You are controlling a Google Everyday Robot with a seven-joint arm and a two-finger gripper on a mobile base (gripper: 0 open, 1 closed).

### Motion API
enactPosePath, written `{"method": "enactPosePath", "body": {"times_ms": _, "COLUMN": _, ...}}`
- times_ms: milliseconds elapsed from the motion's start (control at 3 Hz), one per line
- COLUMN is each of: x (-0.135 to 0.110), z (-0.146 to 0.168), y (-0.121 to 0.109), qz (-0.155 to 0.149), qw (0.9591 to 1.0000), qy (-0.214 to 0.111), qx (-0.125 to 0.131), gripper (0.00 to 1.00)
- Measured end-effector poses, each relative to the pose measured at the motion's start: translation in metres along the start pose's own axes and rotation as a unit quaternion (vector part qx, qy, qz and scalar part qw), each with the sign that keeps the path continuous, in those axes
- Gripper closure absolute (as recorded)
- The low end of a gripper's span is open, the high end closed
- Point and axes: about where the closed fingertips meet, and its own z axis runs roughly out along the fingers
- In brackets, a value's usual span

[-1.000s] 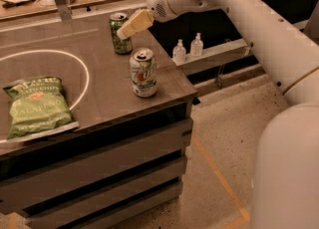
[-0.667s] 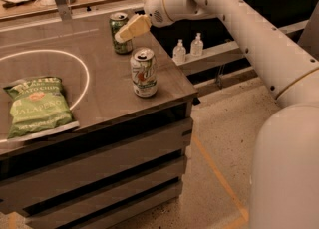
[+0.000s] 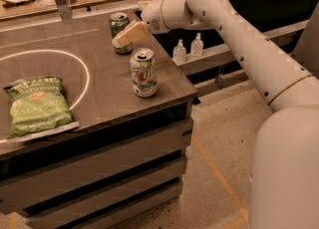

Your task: Move green can near 7up can

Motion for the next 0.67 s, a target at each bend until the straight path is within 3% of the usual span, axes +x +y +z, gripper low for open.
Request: {"method": "enactPosePath", "body": {"times_ms": 667, "x": -0.0041, "z": 0.0157, "y": -0.0091, "qz": -0.002, "qw": 0.9999, "qy": -0.017, "qx": -0.004, "gripper": 0.0}}
